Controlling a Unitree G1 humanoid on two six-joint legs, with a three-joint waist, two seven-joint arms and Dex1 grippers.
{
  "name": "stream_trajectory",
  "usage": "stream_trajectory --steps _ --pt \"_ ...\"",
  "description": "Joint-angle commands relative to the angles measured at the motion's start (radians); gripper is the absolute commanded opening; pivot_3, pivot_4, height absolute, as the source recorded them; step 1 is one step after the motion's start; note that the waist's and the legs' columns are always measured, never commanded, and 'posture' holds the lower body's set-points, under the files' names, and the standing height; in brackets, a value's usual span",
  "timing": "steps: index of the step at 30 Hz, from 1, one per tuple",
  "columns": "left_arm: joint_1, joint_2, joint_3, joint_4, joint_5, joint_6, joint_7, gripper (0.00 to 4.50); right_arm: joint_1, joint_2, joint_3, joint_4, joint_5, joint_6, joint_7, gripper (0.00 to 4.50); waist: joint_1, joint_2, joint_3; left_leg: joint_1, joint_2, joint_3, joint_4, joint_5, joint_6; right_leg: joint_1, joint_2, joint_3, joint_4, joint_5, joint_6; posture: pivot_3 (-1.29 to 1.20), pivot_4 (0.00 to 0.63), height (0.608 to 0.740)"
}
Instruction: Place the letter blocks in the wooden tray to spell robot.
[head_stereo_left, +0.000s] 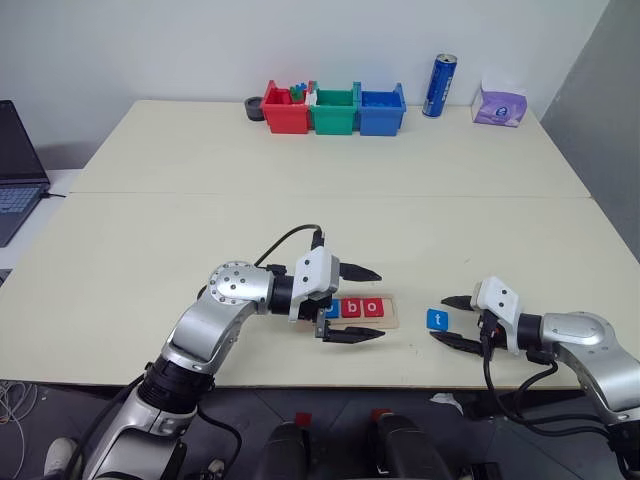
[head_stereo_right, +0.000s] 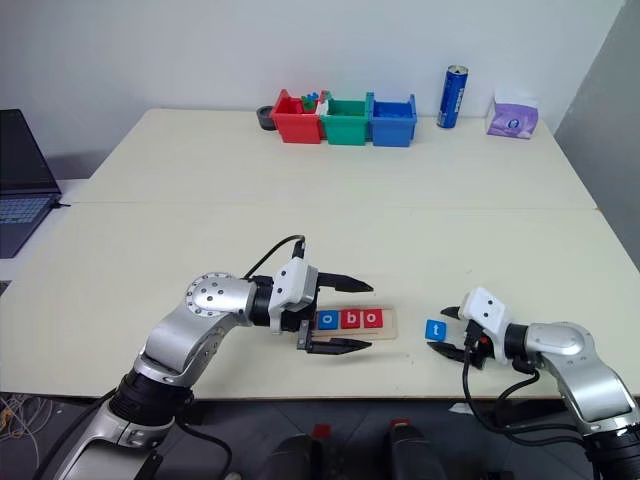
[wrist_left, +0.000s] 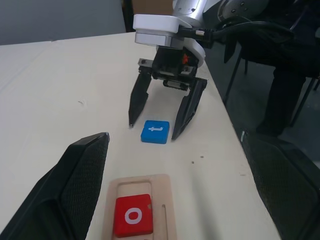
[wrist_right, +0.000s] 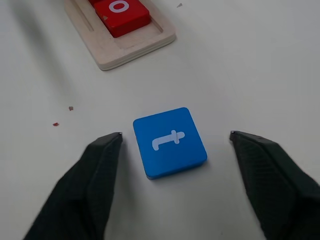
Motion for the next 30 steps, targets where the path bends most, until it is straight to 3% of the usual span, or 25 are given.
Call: stream_trajectory --steps 1,3,9,17,30 --pt "-0.016 -0.004 -0.003 -0.008 -0.004 -0.021 -0.011 4.50 -0.007 -0.005 -0.006 -0.004 -0.009 -0.027 0.009 2.17 0.000 0.000 0.000 0.000 0.000 0.000 0.000 0.000 0.000 0.000 0.000 0.000 0.000 0.000 0.000 0.00 0.150 0.740" --pt "-0.016 -0.002 -0.001 -0.006 -0.002 -0.023 -0.014 4.50 -0.005 -0.007 -0.003 0.002 -0.020 -0.041 0.007 1.45 0.001 0.000 0.000 0.000 0.000 0.000 0.000 0.000 0.000 0.000 0.000 0.000 0.000 0.000 0.000 0.00 0.150 0.740" --pt "0.000 0.041 0.050 0.004 -0.020 -0.025 -0.028 4.50 -0.046 0.010 0.003 -0.051 0.008 -0.009 0.006 1.46 -0.003 0.000 0.000 0.000 0.000 0.000 0.000 0.000 0.000 0.000 0.000 0.000 0.000 0.000 0.000 0.00 0.150 0.740" --pt "0.028 0.140 0.142 0.089 -0.035 -0.068 -0.075 4.50 -0.220 0.058 0.106 -0.026 -0.015 0.003 0.050 1.46 -0.001 0.000 0.000 0.002 0.001 0.000 0.000 0.000 0.000 0.000 0.001 0.000 0.001 0.000 0.000 0.00 0.150 0.740" --pt "0.070 0.147 0.159 0.047 -0.041 -0.061 -0.048 4.50 -0.287 0.060 0.189 0.092 -0.079 -0.093 0.142 1.46 0.003 0.000 0.000 0.000 0.000 -0.001 0.000 0.000 0.000 0.000 -0.001 -0.001 0.001 0.001 -0.002 0.00 0.150 0.740"
